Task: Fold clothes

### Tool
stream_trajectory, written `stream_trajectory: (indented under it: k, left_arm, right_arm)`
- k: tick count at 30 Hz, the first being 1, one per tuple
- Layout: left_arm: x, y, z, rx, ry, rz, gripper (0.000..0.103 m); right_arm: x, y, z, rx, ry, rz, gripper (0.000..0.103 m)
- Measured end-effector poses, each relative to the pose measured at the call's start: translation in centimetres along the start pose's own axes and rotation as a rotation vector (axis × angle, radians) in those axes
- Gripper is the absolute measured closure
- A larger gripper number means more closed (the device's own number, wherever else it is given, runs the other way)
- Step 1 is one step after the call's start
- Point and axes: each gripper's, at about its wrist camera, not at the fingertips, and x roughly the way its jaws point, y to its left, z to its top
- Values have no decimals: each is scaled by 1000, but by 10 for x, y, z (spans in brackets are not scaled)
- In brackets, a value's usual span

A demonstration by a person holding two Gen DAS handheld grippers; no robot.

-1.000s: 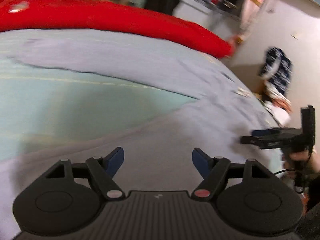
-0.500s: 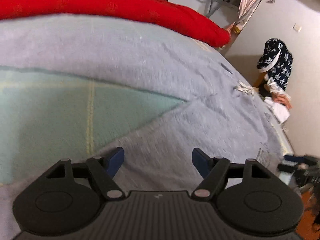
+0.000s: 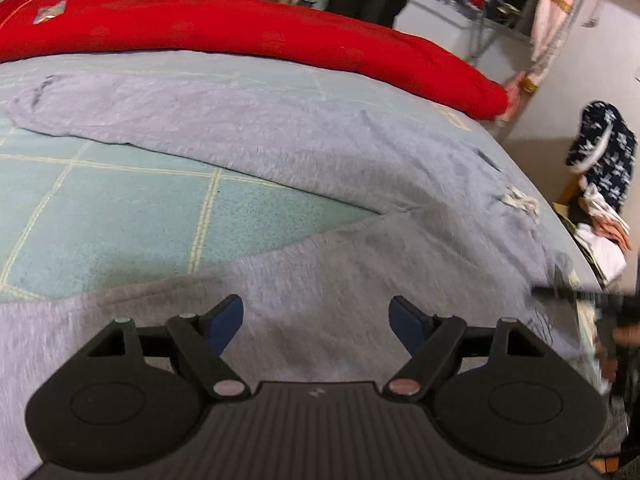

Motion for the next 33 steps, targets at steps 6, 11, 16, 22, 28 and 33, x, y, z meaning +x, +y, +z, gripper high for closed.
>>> stream_trajectory:
  k: [6, 11, 16, 22, 28, 33]
  left_arm:
    - [22, -31, 4, 7, 4, -26, 23]
    - [57, -30, -10, -66, 80, 21, 22]
    - [30, -28, -6, -114, 70, 79, 22]
    - [17, -32, -5, -120, 47, 188, 21]
    - [1, -23, -39, -202, 117, 277, 21]
    - [-29, -18, -51, -219, 58, 292, 19]
  right_arm:
    - [-8, -24, -23, 14, -52, 119, 0]
    - [-3, -18, -16, -69, -2, 133, 0]
    - [-14, -34, 7, -7, 46, 224, 0]
    - [-11, -26, 54, -94, -65, 211, 0]
    - [46, -4, 51, -241, 105, 117, 0]
    - [50, 7, 49, -302, 113, 69, 0]
